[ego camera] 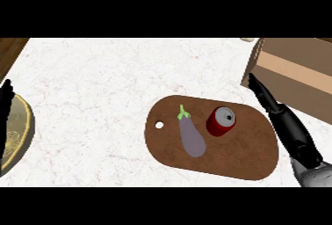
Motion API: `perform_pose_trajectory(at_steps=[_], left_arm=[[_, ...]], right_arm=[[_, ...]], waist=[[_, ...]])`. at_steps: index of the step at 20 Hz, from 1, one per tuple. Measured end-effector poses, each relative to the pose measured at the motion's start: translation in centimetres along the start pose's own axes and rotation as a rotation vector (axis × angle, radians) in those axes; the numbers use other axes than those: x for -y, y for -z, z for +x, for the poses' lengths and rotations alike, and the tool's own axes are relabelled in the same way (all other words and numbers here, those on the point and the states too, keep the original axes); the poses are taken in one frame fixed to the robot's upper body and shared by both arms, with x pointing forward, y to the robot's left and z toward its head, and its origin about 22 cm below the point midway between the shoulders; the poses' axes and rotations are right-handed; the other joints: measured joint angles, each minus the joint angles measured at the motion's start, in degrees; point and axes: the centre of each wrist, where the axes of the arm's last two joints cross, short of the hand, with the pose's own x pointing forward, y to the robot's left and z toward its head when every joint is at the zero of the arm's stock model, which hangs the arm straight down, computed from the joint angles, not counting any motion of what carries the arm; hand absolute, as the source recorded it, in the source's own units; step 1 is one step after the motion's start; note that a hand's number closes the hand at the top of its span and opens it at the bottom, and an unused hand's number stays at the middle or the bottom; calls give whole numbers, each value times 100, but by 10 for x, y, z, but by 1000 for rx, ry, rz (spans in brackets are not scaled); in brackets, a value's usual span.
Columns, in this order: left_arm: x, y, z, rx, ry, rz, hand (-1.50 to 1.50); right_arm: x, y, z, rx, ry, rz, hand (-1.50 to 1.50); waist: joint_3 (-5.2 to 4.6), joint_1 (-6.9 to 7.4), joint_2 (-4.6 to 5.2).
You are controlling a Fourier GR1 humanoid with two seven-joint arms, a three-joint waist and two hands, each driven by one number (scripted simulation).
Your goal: Pick the can from the cutting board and place it in the cardboard box
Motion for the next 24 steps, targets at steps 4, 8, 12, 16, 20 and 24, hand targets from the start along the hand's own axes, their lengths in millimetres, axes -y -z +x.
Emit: perform_pose_trajectory(at_steps=[4,8,12,16,20,24], left_arm=[[32,-4,10,24,-78,-119,0],[59,-11,22,46,-170,-241,0],[82,-16,36,65,-248,-349,0],[99,-23,45,72,-292,-437,0],[108,-21,54,77,-310,-482,0],[116,-23,61,79,-322,-517,0]], right_arm=[[-16,-2,-12,-161,50,-217,-150],[-13,-9,-25,-256,25,-471,-150],[-9,-46,-64,-490,-243,-558,-150],[-13,-69,-79,-583,-464,-586,-150],[-15,-76,-77,-625,-605,-596,-150],[-21,-71,-64,-698,-663,-573,-150]], waist=[[1,-195,-72],[-27,-627,-174],[-87,-722,-98],[-128,-616,-133],[-148,-531,-174],[-163,-437,-208]])
